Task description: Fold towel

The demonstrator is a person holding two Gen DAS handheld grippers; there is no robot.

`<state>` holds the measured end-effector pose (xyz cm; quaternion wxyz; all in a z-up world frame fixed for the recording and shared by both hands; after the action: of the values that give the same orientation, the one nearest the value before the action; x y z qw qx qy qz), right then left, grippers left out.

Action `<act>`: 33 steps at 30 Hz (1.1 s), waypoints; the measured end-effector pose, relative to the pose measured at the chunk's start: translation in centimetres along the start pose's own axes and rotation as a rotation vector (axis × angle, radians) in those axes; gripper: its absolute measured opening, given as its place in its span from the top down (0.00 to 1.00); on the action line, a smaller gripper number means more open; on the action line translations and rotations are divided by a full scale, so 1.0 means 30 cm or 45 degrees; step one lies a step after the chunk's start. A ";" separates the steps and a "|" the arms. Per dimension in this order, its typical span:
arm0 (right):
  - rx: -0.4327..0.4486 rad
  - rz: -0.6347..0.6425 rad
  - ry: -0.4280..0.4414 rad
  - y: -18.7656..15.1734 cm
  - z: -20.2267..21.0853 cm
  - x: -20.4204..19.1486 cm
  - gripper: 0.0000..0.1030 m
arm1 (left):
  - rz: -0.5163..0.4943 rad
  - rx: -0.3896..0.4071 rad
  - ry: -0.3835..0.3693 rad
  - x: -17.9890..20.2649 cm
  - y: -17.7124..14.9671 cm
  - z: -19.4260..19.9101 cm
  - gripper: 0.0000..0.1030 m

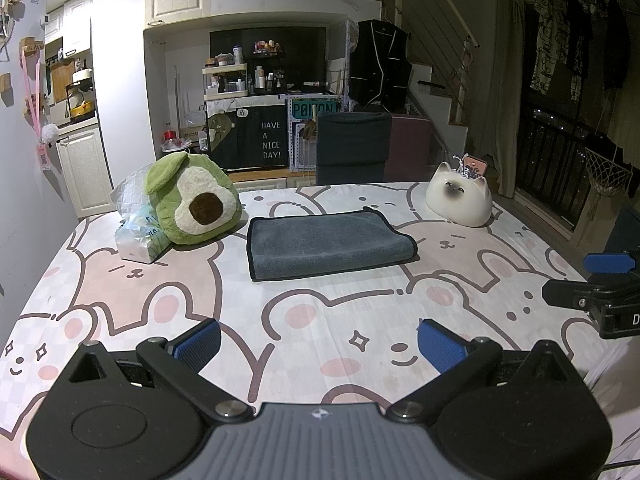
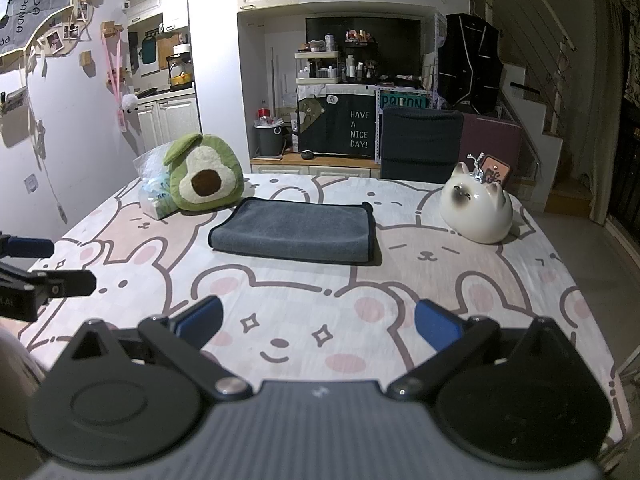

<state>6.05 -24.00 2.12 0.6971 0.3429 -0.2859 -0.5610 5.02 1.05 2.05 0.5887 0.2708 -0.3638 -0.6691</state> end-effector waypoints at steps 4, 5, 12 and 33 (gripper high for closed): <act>0.000 -0.001 0.000 0.000 0.000 0.001 0.00 | 0.000 0.000 -0.001 0.000 0.000 0.000 0.00; 0.000 -0.002 0.001 0.000 0.000 0.001 0.00 | -0.001 0.000 0.000 0.001 0.000 0.000 0.00; 0.000 -0.002 0.001 0.000 0.000 0.001 0.00 | -0.002 0.000 0.000 0.000 -0.002 0.000 0.00; 0.001 -0.006 0.002 -0.002 0.001 0.000 0.00 | 0.002 -0.002 0.003 -0.012 0.004 0.002 0.00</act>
<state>6.01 -24.00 2.09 0.6958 0.3443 -0.2847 -0.5624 5.11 1.42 2.15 0.5897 0.2708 -0.3629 -0.6687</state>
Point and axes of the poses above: each gripper's, at about its wrist camera, not at the fingertips, and z roughly against the way its jaws point, x to its right, y to its top, the point moved 1 cm from there along -z, roughly the way its jaws point, and after that the axes turned 5 degrees about -y, right-handed, at the moved point
